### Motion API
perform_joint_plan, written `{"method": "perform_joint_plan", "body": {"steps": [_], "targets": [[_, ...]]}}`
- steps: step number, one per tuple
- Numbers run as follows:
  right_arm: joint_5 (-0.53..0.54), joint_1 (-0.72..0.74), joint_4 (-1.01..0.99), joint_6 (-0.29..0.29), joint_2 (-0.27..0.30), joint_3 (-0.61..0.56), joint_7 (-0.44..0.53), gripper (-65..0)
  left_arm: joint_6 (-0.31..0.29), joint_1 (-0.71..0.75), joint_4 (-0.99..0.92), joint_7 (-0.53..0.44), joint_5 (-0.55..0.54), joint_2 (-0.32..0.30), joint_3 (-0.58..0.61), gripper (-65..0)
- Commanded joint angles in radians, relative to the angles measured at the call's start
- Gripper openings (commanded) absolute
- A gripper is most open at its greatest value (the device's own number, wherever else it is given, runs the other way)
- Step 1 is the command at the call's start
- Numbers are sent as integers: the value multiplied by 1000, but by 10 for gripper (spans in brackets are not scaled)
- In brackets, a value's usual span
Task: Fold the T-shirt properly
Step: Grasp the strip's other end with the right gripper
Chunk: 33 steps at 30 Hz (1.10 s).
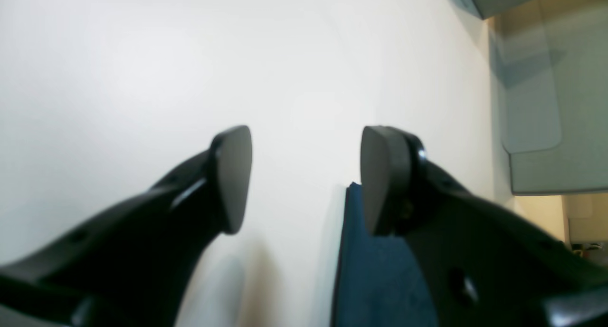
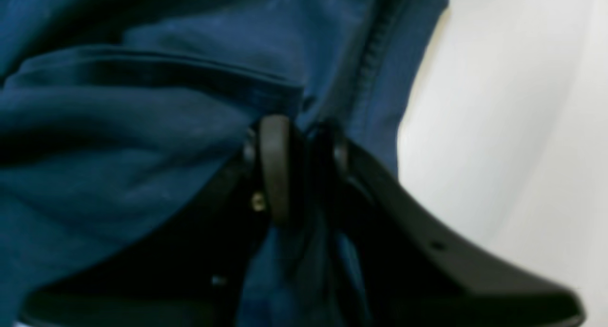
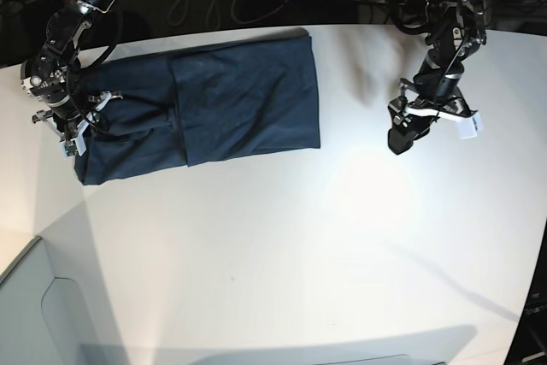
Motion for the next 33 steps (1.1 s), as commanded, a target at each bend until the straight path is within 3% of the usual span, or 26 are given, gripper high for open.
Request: {"method": "perform_joint_plan", "body": {"steps": [1, 3, 6, 8, 11, 13, 17, 19, 22, 28, 30, 33], "targets": [[-56, -3, 1, 11, 10, 3, -55, -615, -12, -2, 21, -20, -20, -7, -5, -301], [-56, -2, 4, 11, 10, 6, -55, -650, -12, -2, 21, -20, -18, -7, -5, -301], [-56, 4, 4, 11, 10, 10, -55, -620, -12, -2, 21, -20, -17, -7, -5, -301], [-57, 4, 6, 11, 13, 10, -55, -570, -12, -2, 18, -20, -15, -7, -5, -301], [-57, 4, 6, 11, 13, 10, -55, -440, -12, -2, 15, -21, -15, -7, -5, -301], [-57, -2, 6, 11, 13, 4, -55, -400, -12, -2, 12, -24, -15, -7, -5, -301], [-57, -2, 6, 11, 12, 4, -56, -480, -12, -4, 12, -24, -15, -7, -5, -301], [-59, 1, 6, 11, 10, 9, -56, -470, -12, -4, 12, -24, -14, -7, -5, -301], [-57, 4, 6, 11, 10, 13, -56, -402, -12, -4, 10, -24, -12, -7, -5, -301], [-56, 18, -2, 11, -8, 61, -58, -195, -12, -4, 10, -24, -12, -7, -5, -301], [-56, 17, -2, 11, -11, 61, -58, -157, -12, -5, 10, -24, -12, -7, -5, -301], [-56, 17, -3, 11, -17, 60, -58, -151, -12, -5, 10, -24, -14, -7, -5, -301]]}}
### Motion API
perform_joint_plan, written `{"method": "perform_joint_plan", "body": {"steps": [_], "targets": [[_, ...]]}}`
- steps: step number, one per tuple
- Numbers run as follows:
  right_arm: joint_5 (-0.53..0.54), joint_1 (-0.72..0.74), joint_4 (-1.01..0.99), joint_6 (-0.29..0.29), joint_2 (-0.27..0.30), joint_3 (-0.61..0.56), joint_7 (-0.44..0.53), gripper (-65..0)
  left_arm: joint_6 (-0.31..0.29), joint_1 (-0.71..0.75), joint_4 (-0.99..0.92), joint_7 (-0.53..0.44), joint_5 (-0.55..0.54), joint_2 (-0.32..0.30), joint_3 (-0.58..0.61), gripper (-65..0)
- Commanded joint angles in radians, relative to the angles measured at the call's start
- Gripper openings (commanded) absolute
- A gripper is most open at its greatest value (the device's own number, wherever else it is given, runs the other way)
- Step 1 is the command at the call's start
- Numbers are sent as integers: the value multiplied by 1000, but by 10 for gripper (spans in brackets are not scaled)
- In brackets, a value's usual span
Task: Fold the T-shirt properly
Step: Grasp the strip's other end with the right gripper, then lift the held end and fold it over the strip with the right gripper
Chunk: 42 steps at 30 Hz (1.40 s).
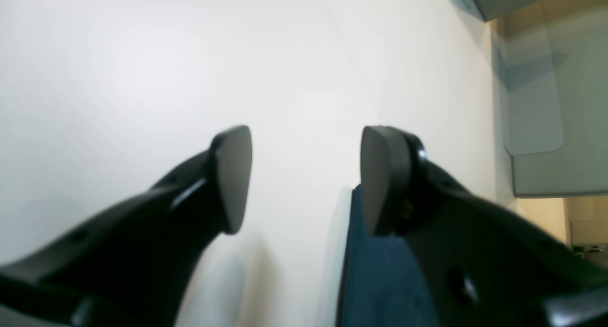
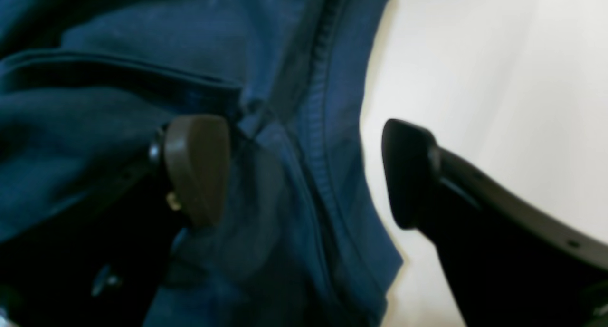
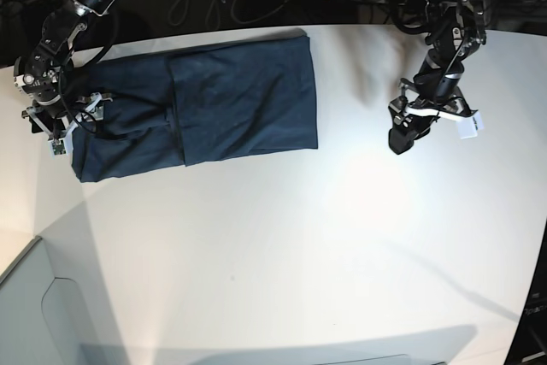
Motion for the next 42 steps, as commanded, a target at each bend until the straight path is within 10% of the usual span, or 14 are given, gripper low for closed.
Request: {"method": "perform_joint_plan", "body": {"steps": [1, 12, 25, 42], "targets": [[-29, -6, -3, 12, -14, -5, -47, -151, -12, -5, 15, -17, -15, -7, -4, -301], [-29, 11, -3, 12, -22, -5, -136, -176, -12, -2, 15, -18, -16, -7, -4, -301], [-29, 21, -1, 12, -42, -7, -165, -649, -12, 4, 18, -17, -19, -7, -4, -301], [-31, -33, 364, 12, -128, -90, -155, -650, -12, 32, 15, -12, -13, -7, -4, -301]]}}
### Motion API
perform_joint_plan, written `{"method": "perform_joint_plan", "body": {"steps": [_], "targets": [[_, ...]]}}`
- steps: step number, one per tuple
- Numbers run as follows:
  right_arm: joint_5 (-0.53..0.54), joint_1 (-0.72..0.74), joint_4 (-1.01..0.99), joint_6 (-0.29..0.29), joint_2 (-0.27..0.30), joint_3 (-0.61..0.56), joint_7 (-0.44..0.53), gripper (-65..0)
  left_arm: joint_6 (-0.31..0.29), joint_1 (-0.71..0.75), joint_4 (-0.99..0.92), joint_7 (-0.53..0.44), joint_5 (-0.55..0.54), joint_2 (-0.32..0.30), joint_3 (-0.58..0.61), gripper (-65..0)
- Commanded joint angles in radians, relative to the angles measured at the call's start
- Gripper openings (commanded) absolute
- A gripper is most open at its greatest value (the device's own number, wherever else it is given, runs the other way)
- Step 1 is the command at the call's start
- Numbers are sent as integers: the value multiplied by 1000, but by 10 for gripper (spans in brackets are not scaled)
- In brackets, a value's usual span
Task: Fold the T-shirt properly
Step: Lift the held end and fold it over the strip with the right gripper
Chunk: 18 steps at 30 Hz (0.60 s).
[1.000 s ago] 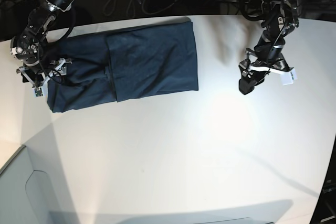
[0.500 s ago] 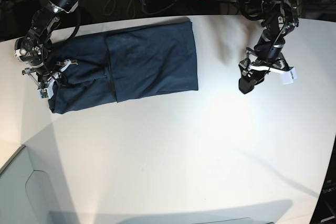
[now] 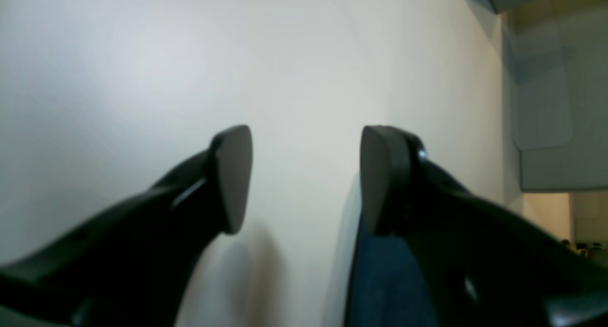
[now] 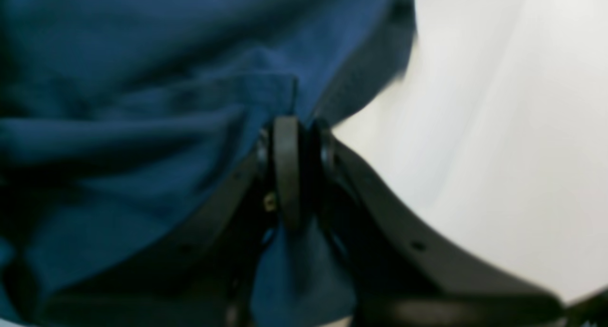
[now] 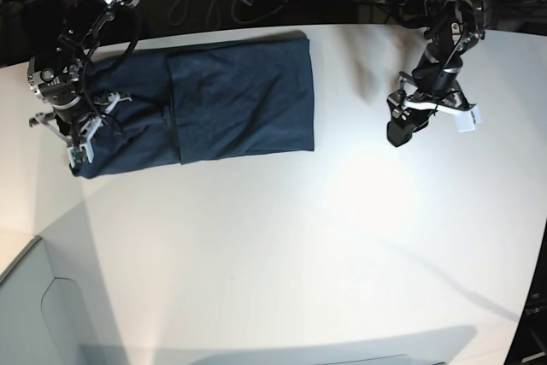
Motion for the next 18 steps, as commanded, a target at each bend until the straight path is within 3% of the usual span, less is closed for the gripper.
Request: {"method": "perform_joint_plan", "body": {"steps": [1, 10, 18], "targets": [[8, -6, 42, 8, 9, -26, 11, -650, -12, -1, 15, -13, -14, -10, -3, -301], [5, -98, 228, 8, -16, -279, 11, -650, -12, -1, 14, -13, -13, -10, -2, -301], [5, -112, 240, 8, -17, -551, 11, -650, -12, 1, -8, -11, -13, -10, 6, -301]]}}
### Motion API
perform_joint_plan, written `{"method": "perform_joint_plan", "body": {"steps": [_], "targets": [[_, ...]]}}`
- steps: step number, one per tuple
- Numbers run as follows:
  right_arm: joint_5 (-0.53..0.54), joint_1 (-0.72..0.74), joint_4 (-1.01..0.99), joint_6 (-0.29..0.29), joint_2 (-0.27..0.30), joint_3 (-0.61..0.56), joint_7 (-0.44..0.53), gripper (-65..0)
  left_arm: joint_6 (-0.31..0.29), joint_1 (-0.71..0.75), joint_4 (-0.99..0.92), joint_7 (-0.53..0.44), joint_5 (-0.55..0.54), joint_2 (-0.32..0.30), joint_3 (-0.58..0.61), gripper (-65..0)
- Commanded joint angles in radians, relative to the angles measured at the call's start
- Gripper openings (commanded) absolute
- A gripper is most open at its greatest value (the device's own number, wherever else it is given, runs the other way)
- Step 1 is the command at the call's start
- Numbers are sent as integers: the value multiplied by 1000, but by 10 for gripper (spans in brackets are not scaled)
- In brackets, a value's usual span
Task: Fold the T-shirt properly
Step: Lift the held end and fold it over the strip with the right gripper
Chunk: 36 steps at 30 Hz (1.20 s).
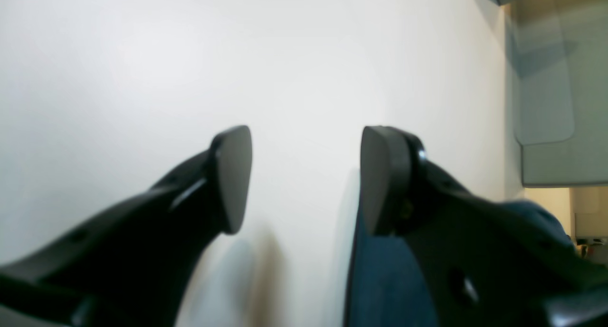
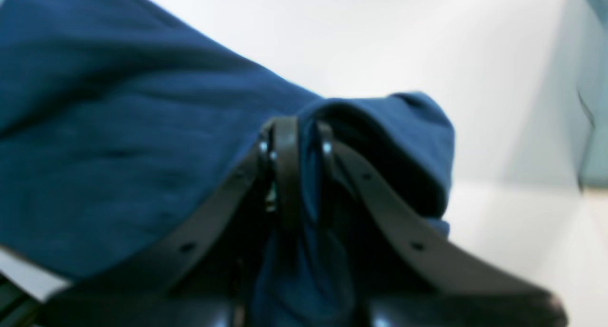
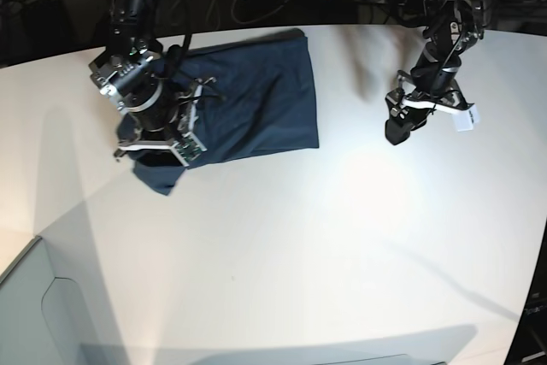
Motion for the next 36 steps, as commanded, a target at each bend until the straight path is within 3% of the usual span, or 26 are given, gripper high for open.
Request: {"method": "perform_joint_plan", "body": {"steps": [1, 10, 17, 20, 24, 25, 36], "targets": [[17, 7, 16, 7, -3, -43, 26, -650, -10, 0, -1, -12, -13, -7, -3, -301], [17, 15, -90, 7, 4, -285, 43, -650, -10, 17, -39, -12, -13, -7, 0, -301], [17, 9, -165, 7, 4, -311, 132, -650, -9, 55, -30, -11, -13, -4, 70, -303], [17, 13, -166, 7, 4, -311, 132, -650, -10, 93, -25, -14, -19, 2, 86, -377], [17, 16, -166, 7, 4, -307, 132, -650, -10, 129, -22, -20, -24, 15, 86, -615], [17, 16, -166, 7, 4, -307, 132, -650, -9, 135, -16, -17, -16, 21, 84, -650], [17, 16, -160, 7, 1, -313, 132, -650, -2, 37, -148, -12, 40, 105, 92, -650]]}}
